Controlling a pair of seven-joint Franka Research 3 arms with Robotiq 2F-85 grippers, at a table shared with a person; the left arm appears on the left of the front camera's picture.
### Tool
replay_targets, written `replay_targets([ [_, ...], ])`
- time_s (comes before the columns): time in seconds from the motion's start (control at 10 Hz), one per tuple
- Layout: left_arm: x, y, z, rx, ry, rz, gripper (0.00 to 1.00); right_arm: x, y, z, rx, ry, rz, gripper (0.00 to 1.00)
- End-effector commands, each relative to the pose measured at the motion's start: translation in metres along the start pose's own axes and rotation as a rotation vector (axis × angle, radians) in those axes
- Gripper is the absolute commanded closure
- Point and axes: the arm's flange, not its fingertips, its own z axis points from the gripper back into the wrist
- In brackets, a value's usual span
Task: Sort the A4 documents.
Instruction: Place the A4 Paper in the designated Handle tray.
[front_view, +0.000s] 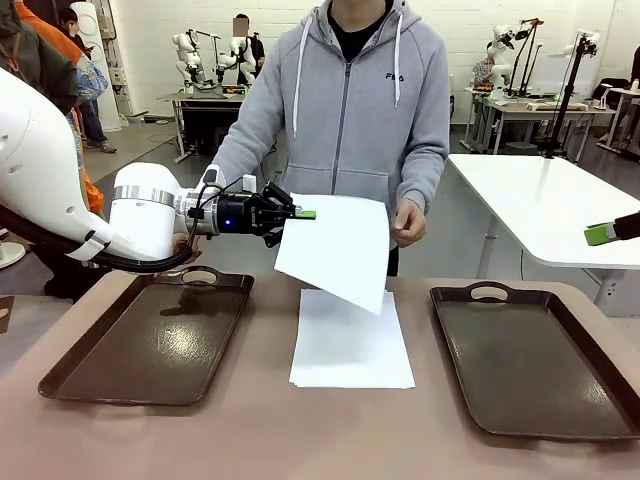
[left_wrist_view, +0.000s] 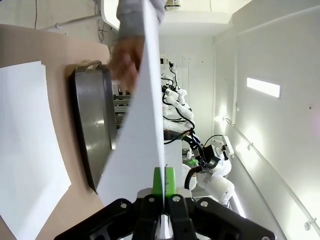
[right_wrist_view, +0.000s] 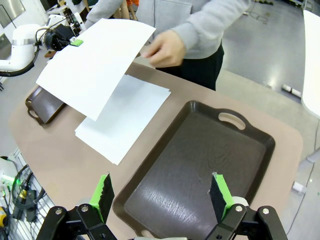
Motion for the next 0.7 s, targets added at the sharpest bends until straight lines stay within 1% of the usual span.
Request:
replay_targets([
  [0.0, 0.0, 0.0, 0.0, 0.0, 0.0, 0.0, 0.99, -0.001, -0.002, -0.003, 0.018, -0.006, 0.002, 0.0],
  [0.1, -0.007, -0.012, 0.006, 0.08, 0.027, -0.065, 0.99, -0.001, -0.002, -0.003, 0.018, -0.006, 0.002, 0.0],
  [0.2, -0.015, -0.021, 0.015, 0.085, 0.046, -0.1, 0.99, -0.001, -0.002, -0.003, 0.018, -0.006, 0.002, 0.0],
  [0.4, -0.024, -0.022, 0.045, 0.044, 0.007, -0.075, 0.99, -0.001, -0.002, -0.003, 0.018, -0.006, 0.002, 0.0],
  [0.5, -0.031, -0.024, 0.063, 0.061, 0.079, -0.072, 0.99, -0.001, -0.002, -0.003, 0.018, -0.006, 0.002, 0.0],
  [0.6, -0.035, -0.024, 0.081, 0.071, 0.081, -0.082, 0.99, -0.001, -0.002, -0.003, 0.018, -0.006, 0.002, 0.0],
])
